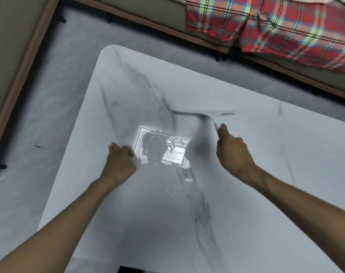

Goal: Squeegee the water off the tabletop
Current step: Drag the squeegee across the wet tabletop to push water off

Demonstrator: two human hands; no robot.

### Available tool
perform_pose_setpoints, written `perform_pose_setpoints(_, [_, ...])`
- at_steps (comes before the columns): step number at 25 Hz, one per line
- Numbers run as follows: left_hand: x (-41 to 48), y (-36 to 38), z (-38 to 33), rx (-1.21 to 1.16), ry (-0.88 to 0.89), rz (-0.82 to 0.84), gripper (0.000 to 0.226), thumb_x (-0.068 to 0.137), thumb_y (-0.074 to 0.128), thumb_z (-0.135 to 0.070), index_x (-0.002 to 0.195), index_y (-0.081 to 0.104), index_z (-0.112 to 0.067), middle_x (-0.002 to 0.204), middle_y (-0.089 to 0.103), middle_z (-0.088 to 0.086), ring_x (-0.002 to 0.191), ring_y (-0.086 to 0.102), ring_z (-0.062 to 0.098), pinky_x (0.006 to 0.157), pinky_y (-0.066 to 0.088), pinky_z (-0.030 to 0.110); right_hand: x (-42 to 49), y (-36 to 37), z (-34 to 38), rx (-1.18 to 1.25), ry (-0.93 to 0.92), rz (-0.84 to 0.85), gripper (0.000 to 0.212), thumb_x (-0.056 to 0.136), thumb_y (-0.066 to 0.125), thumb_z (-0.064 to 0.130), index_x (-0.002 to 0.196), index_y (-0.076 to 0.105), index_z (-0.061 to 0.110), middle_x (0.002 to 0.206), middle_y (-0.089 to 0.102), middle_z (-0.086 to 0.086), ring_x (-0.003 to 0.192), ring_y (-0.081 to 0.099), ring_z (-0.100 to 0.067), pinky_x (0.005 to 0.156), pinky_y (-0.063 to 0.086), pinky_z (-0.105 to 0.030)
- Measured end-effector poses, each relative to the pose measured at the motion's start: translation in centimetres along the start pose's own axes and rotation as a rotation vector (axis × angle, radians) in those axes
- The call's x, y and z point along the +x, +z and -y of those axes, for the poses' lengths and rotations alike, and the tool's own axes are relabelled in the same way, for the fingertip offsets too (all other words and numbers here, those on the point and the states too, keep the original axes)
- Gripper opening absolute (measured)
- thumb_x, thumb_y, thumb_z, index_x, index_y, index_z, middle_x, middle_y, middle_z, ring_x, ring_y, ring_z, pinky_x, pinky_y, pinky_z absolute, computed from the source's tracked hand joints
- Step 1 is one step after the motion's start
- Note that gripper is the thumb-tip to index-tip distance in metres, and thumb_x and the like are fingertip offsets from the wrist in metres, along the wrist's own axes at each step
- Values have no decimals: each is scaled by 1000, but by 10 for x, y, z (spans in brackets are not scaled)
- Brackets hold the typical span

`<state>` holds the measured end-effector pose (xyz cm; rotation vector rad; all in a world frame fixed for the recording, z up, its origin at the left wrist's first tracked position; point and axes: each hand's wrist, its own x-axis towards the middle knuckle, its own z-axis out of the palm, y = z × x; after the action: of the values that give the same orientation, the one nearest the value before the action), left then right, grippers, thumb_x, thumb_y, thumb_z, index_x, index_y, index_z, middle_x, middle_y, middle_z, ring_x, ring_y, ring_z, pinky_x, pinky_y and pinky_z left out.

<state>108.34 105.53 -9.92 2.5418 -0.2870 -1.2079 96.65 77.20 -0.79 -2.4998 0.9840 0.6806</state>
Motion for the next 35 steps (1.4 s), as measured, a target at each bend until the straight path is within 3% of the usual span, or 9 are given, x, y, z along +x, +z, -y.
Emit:
perform_pose_setpoints(3, [-18, 14, 7, 16, 21, -73, 30, 77, 51, -2, 105, 49, -12, 124, 36, 16, 122, 40, 36, 97, 40, 39, -46, -8, -21, -12, -1, 144, 37, 96, 35, 17, 133, 34, 20, 84, 59, -14, 73, 50, -37, 61, 34, -32])
perform_pose_setpoints(6, [-32, 30, 11, 41, 41, -64, 34, 73, 53, -2, 106, 50, -8, 113, 35, 12, 113, 42, 34, 90, 39, 34, -28, -37, -12, 57, -60, 66, 12, 97, 36, 19, 106, 42, 15, 88, 63, -21, 78, 55, -41, 63, 37, -35])
perform_pose_setpoints(10, [-36, 34, 12, 52, 8, 24, 35, 74, 51, -4, 109, 46, -9, 140, 25, 28, 135, 30, 43, 97, 38, 36, 68, -53, 36, 205, -51, -109, 8, 94, 35, 15, 101, 40, 14, 102, 62, -28, 91, 59, -46, 70, 48, -45])
perform_pose_setpoints(14, [-32, 30, 14, 44, -19, 90, 39, 80, 47, -6, 118, 41, -10, 158, -7, 30, 150, -4, 37, 114, 28, 39, 103, -24, 89, 198, -52, -127, 40, 94, 33, 15, 133, 36, 7, 113, 59, -30, 103, 56, -49, 81, 49, -49])
perform_pose_setpoints(17, [-33, 28, 17, 50, 10, 112, 35, 80, 49, -7, 113, 40, -13, 158, -10, 27, 150, -5, 36, 113, 29, 38, 66, 8, 103, 84, -276, -58, 47, 95, 33, 16, 142, 27, 17, 104, 62, -27, 91, 55, -46, 71, 36, -39])
perform_pose_setpoints(20, [-34, 24, 18, 16, 3, 134, 30, 79, 49, -7, 105, 37, -17, 160, -9, 22, 151, -4, 32, 109, 31, 37, 23, 25, 85, -16, -411, 28, 53, 95, 36, 19, 146, 23, 27, 86, 62, -19, 70, 53, -38, 62, 37, -36])
perform_pose_setpoints(25, [-34, 24, 18, 52, -3, 115, 33, 81, 47, -5, 111, 41, -15, 160, -7, 22, 151, -4, 29, 114, 29, 39, -19, 16, -2, -255, -465, 95, 59, 97, 37, 30, 151, 13, 37, 89, 61, -7, 77, 60, -38, 60, 39, -35])
perform_pose_setpoints(30, [-41, 29, 14, 124, -17, 72, 38, 83, 45, -4, 120, 44, -10, 159, 4, 26, 149, 12, 35, 115, 28, 40, -53, 0, -88, -330, -351, 96, 55, 101, 29, 28, 150, 10, 41, 90, 61, -5, 76, 61, -33, 63, 43, -36])
perform_pose_setpoints(35, [-61, 47, 3, 121, -52, 78, 37, 82, 46, -4, 118, 44, -9, 145, 26, 22, 116, 50, 38, 96, 41, 37, -83, -20, -135, -277, -219, 84, 50, 101, 32, 29, 149, 23, 38, 85, 67, -5, 78, 61, -32, 64, 45, -35])
